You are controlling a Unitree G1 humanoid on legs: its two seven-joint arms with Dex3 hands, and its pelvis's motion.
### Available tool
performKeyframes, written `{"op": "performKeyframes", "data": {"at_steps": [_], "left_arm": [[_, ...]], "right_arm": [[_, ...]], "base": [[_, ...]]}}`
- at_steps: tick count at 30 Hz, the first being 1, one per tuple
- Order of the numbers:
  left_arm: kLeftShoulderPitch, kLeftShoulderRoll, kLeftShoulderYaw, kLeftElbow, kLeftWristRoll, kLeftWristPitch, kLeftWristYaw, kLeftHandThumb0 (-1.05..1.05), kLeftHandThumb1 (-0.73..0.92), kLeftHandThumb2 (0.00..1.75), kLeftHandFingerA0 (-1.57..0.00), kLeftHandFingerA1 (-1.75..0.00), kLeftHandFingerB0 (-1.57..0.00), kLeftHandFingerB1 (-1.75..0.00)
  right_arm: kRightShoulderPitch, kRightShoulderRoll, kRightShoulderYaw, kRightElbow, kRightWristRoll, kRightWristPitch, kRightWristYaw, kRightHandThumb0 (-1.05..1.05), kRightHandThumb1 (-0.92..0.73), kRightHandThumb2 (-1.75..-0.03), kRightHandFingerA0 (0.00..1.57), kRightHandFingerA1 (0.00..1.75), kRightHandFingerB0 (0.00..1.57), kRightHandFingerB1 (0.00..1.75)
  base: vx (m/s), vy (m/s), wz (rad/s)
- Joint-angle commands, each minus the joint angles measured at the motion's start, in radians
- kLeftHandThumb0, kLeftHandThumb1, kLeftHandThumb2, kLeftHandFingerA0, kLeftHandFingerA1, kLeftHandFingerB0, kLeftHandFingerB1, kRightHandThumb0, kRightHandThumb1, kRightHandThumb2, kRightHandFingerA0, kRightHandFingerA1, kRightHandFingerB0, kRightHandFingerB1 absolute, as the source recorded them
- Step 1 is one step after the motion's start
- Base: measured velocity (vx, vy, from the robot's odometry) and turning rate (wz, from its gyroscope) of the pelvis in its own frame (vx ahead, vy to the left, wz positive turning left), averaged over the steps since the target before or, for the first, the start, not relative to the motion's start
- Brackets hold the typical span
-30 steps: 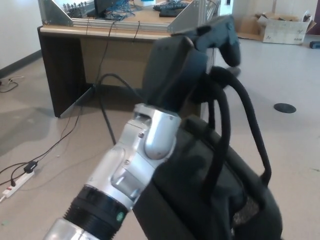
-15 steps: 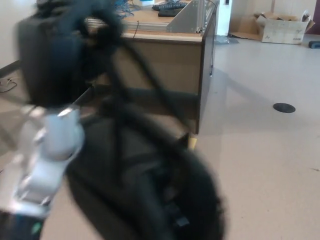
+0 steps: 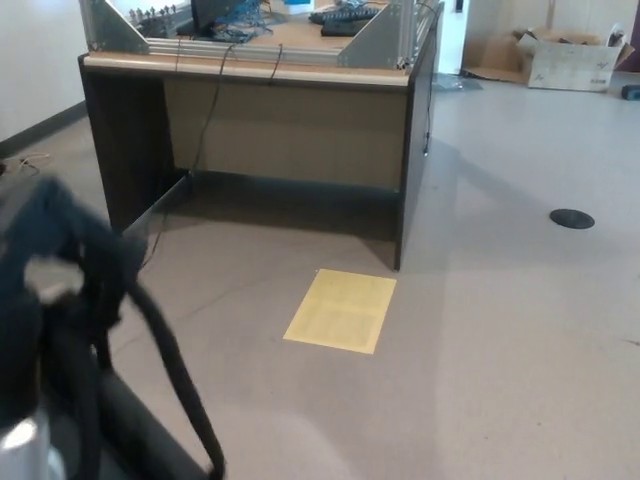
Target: A person hands over a black lunchbag to the robot and the robot uses its left hand to grab the strips of the lunchbag, the gives it back to the person.
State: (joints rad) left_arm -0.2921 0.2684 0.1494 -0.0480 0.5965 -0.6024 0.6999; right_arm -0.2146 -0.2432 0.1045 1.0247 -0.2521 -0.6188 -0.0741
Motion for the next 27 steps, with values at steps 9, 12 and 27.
{"op": "performKeyframes", "data": {"at_steps": [9, 12, 27], "left_arm": [[0.294, 0.041, 0.060, 0.419, 0.052, -0.297, 0.238, -0.17, 0.66, 0.58, -0.88, -1.75, -0.67, -1.68], [0.287, 0.075, 0.059, 0.550, 0.077, -0.329, 0.302, -0.18, 0.66, 0.58, -0.89, -1.75, -0.69, -1.68], [0.369, 0.138, -0.046, 0.786, 0.162, -0.377, 0.472, -0.21, 0.69, 0.58, -0.85, -1.75, -0.63, -1.70]], "right_arm": [[-0.017, -0.023, 0.001, 0.008, -0.013, -0.003, -0.024, -0.65, -0.64, -1.03, 0.47, 0.59, 0.36, 0.51], [-0.024, -0.018, 0.002, 0.011, -0.023, -0.008, -0.044, -0.65, -0.64, -1.02, 0.47, 0.59, 0.38, 0.52], [-0.040, -0.011, 0.012, 0.044, -0.033, -0.003, -0.052, -0.64, -0.67, -1.04, 0.46, 0.59, 0.39, 0.52]], "base": [[0.00, 0.000, 0.00], [0.00, 0.000, 0.00], [0.00, 0.000, 0.00]]}}
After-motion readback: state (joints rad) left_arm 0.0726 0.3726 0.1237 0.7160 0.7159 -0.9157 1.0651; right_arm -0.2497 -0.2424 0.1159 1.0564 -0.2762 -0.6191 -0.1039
